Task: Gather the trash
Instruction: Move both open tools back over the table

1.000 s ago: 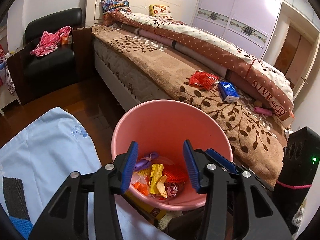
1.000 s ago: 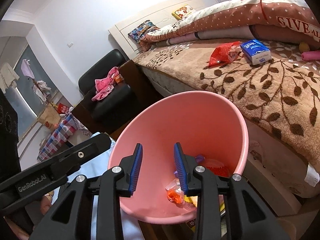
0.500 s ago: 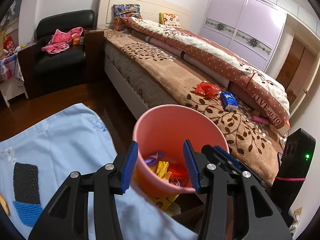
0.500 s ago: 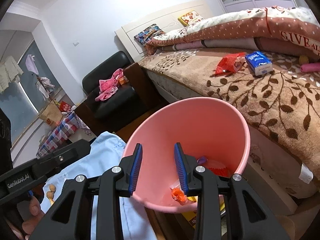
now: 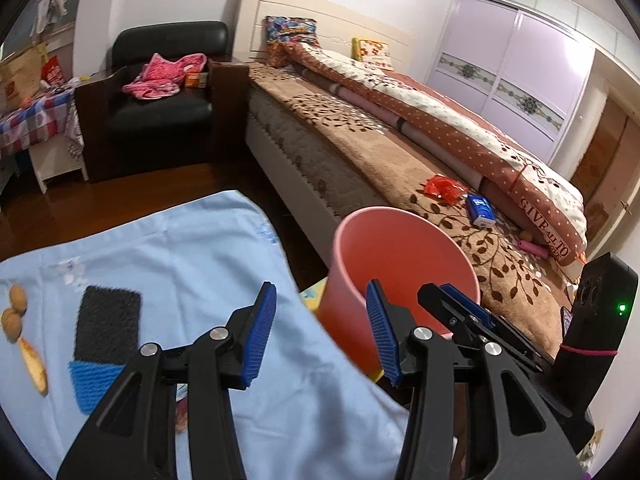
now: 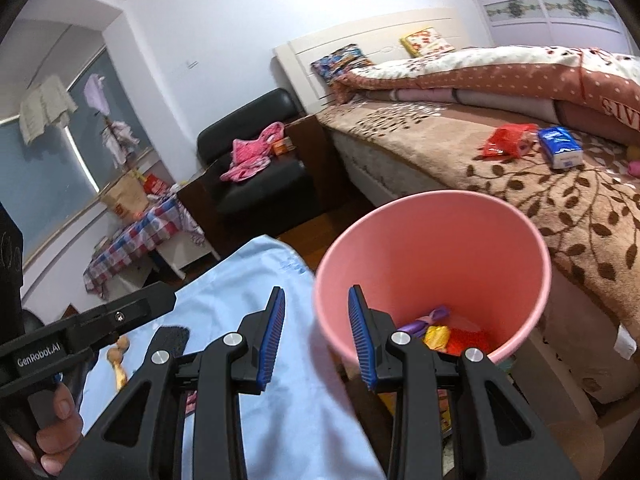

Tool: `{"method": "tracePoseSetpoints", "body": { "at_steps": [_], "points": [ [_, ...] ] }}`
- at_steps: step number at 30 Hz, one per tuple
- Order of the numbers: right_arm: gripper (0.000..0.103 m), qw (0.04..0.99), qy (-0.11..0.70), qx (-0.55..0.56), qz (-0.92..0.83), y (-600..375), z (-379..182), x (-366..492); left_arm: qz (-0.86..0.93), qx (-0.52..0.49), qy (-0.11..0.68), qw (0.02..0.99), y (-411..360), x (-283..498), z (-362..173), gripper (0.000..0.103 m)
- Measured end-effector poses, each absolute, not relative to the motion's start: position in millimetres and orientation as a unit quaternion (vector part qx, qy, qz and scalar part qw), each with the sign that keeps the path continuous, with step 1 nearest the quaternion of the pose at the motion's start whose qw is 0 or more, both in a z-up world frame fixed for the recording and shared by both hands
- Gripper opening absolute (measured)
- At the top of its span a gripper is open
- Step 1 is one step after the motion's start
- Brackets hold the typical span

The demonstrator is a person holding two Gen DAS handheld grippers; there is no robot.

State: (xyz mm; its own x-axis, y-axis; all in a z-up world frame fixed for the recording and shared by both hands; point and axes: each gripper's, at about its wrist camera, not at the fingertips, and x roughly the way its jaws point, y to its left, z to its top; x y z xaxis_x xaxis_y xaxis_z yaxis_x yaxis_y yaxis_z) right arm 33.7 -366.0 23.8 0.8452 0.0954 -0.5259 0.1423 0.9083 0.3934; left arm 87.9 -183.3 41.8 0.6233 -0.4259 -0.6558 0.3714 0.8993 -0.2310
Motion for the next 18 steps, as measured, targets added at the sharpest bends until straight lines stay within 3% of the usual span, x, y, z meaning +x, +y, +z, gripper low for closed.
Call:
{"method": "tracePoseSetpoints", "body": {
  "at_steps": [18],
  "points": [
    [0.032, 0.932, 0.301, 0.195, 0.050, -319, 21, 28, -0.108, -0.074, 0.381, 0.915, -69, 55, 27, 0.047]
  ]
}}
